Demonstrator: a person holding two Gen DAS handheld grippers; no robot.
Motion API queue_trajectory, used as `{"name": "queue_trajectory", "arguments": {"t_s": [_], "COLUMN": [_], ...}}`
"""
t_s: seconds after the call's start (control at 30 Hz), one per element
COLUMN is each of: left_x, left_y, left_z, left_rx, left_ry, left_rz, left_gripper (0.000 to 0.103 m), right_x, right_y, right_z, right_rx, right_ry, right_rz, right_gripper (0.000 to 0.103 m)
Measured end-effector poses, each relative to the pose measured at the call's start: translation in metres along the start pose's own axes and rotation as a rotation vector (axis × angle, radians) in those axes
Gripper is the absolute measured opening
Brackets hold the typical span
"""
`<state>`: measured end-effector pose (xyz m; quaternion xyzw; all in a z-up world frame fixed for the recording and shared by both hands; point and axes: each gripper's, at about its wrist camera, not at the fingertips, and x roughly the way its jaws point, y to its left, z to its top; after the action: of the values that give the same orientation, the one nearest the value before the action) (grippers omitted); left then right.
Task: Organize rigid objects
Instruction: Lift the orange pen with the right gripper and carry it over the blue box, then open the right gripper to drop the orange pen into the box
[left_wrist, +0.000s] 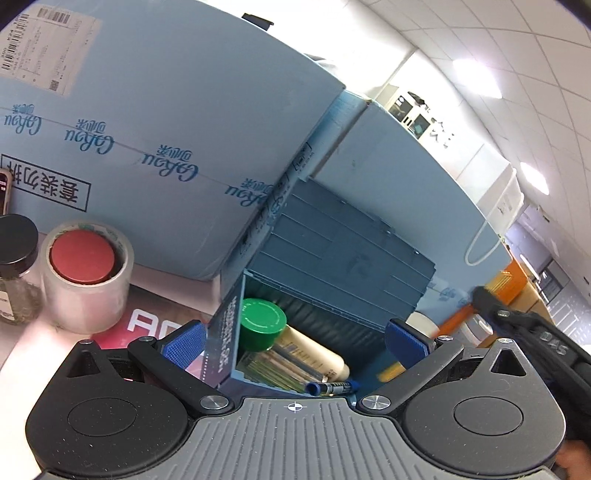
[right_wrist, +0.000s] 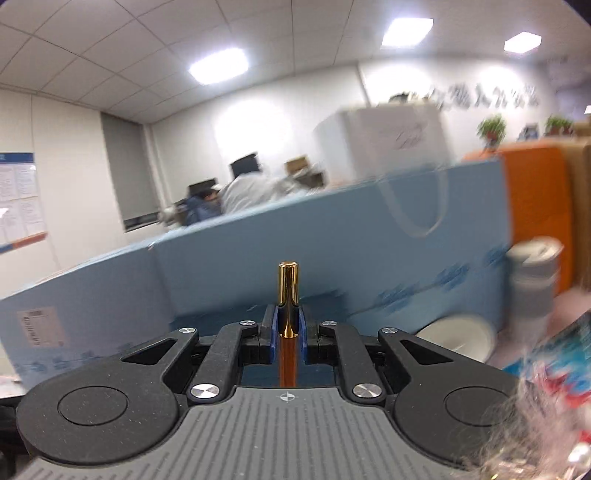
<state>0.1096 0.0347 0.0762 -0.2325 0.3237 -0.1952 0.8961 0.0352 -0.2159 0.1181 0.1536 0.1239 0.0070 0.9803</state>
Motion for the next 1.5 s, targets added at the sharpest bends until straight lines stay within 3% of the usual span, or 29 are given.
{"name": "queue_trajectory", "arguments": {"t_s": [0.2,0.33,0.57,1.03,1.1,1.17,1.23,1.5], "left_x": [0.002,0.003,0.005,0.007,0.007,0.007,0.006,0.005], "left_y": [0.006,0.010,0.011,0.007,0.006,0.006,0.006,0.002], "left_z": [0.001,0.002,0.002,0.001,0.000,0.000,0.000,-0.001], "left_rx": [-0.004,-0.006,0.003,0.015,0.016,0.017,0.017,0.021], "left_ry": [-0.003,-0.011,-0.002,0.010,0.010,0.009,0.008,0.004], "left_rz": [0.029,0.068,0.068,0.036,0.034,0.030,0.027,0.008], "left_gripper": [0.103,0.103,0.103,0.103,0.103,0.103,0.103,0.103], "right_x": [0.045,0.064,0.082,0.075,0.068,0.065,0.060,0.044], "right_y": [0.015,0.020,0.011,0.012,0.010,0.012,0.011,0.004], "right_z": [-0.029,-0.046,-0.063,-0.068,-0.069,-0.067,-0.064,-0.048], "right_rx": [0.116,0.161,0.217,-0.038,-0.072,-0.108,-0.115,-0.092], "right_ry": [0.112,0.162,0.218,0.320,0.307,0.281,0.246,0.179], "right_rz": [0.093,0.104,0.094,-0.017,-0.048,-0.084,-0.117,-0.128], "right_gripper": [0.011,0.011,0.011,0.019,0.027,0.046,0.080,0.096]}}
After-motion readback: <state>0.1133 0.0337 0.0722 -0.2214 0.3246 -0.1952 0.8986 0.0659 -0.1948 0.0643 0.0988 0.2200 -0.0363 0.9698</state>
